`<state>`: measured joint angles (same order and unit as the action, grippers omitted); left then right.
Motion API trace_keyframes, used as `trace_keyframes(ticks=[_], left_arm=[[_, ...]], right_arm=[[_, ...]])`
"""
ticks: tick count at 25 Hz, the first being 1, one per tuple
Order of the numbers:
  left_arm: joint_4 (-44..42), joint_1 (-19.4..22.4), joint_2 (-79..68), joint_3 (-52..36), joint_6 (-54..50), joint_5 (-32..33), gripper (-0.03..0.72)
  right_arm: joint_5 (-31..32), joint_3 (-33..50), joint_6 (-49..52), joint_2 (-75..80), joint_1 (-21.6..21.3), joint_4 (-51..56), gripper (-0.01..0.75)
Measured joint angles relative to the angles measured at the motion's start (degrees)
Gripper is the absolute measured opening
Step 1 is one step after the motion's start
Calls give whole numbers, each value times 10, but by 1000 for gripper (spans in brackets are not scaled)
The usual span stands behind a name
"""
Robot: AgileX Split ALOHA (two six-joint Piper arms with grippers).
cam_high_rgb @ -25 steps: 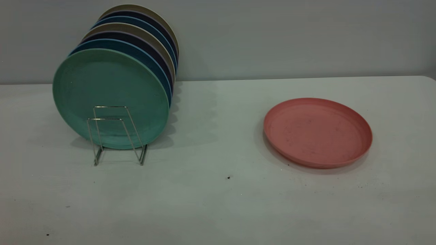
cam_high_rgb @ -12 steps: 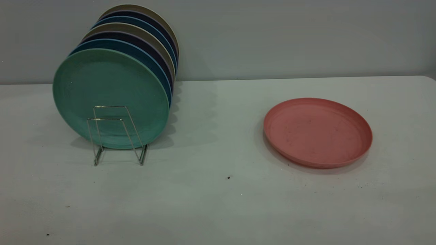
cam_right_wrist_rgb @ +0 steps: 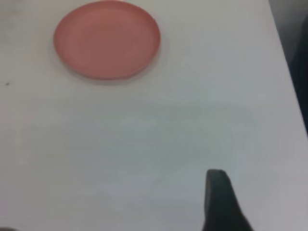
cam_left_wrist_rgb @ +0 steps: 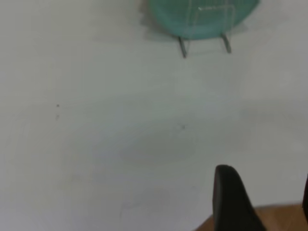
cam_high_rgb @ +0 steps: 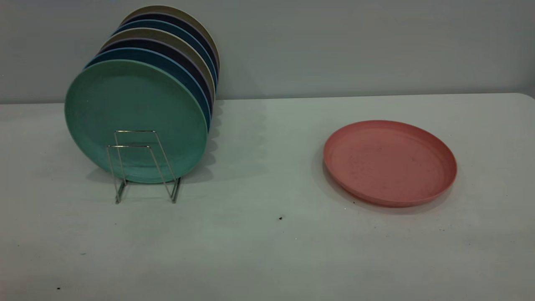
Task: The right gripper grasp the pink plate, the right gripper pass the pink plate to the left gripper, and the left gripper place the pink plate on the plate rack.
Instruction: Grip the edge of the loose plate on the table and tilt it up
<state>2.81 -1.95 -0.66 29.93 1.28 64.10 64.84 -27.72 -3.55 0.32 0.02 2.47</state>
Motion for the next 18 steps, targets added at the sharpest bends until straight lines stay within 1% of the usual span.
trace_keyframes(ticks=[2,4,7,9,11,15,18], left_arm=[[-1,0,-41,31,-20,-5,412],[-2,0,-103,58,-18,-18,445],[-5,0,-208,94,16,-58,497],[-3,0,-278,116,41,-85,518],[0,0,-352,134,59,-110,528],[1,0,-476,163,77,-152,530],[14,0,-555,175,81,-180,530]], right_arm=[[-15,-13,-14,39,0,23,446],[-39,-29,-32,84,0,45,446],[-78,-53,-47,184,0,73,447],[-95,-70,-51,255,0,95,462],[-114,-85,-65,312,0,124,485],[-179,-91,-143,428,0,202,536],[-227,-91,-207,521,0,265,547]])
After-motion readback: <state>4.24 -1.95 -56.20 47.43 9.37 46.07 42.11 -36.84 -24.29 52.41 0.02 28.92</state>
